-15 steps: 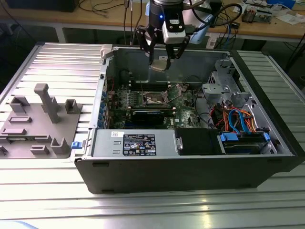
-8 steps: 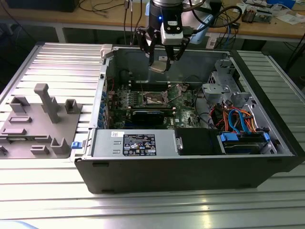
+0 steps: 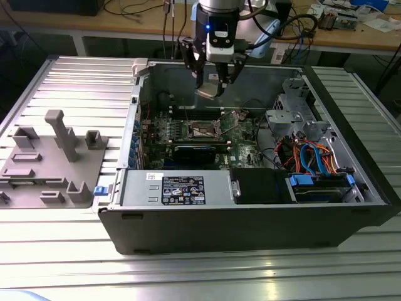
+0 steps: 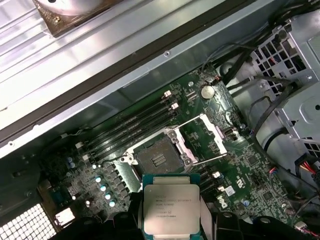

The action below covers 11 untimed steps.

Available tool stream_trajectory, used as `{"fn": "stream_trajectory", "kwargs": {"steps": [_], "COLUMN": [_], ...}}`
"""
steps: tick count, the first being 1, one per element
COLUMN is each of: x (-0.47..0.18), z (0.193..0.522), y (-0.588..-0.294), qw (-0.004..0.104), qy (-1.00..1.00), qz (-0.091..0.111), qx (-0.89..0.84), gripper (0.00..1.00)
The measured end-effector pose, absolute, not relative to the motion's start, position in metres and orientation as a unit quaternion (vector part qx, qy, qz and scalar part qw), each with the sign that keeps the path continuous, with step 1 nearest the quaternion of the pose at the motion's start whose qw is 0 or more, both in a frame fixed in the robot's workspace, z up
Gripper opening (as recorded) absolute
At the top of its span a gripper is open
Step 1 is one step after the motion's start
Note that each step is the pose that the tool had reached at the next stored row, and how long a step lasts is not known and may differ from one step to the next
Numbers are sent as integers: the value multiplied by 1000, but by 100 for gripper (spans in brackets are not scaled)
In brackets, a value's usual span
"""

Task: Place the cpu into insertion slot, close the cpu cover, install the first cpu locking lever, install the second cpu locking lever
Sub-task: 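Place the cpu into insertion slot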

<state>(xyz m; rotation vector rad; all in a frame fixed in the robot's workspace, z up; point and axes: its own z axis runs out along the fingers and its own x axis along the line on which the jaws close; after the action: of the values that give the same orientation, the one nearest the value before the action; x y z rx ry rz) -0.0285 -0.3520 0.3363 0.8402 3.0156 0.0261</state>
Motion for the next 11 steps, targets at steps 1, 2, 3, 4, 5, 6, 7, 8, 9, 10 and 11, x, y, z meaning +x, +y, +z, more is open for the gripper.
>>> {"fn": "stream_trajectory", "kwargs": {"steps": [1, 2, 3, 4, 5, 6, 7, 8, 9, 10, 11], "x": [-29, -29, -28, -29, -29, -29, -29, -29, -29, -29, -29], "z": [336, 335, 335, 334, 333, 333, 333, 333, 333, 333, 333], "y": [-352, -352, -352, -352, -352, -352, -352, -352, -352, -352, -352], "qw": [6, 6, 6, 6, 6, 6, 6, 6, 6, 6, 7], "qy": [962, 960, 958, 956, 954, 953, 952, 952, 952, 952, 952], "qz": [8, 7, 7, 6, 6, 6, 6, 6, 6, 6, 5], "qx": [274, 281, 285, 295, 301, 304, 305, 305, 305, 305, 307], "gripper": [54, 54, 54, 54, 54, 54, 54, 54, 54, 54, 54]}}
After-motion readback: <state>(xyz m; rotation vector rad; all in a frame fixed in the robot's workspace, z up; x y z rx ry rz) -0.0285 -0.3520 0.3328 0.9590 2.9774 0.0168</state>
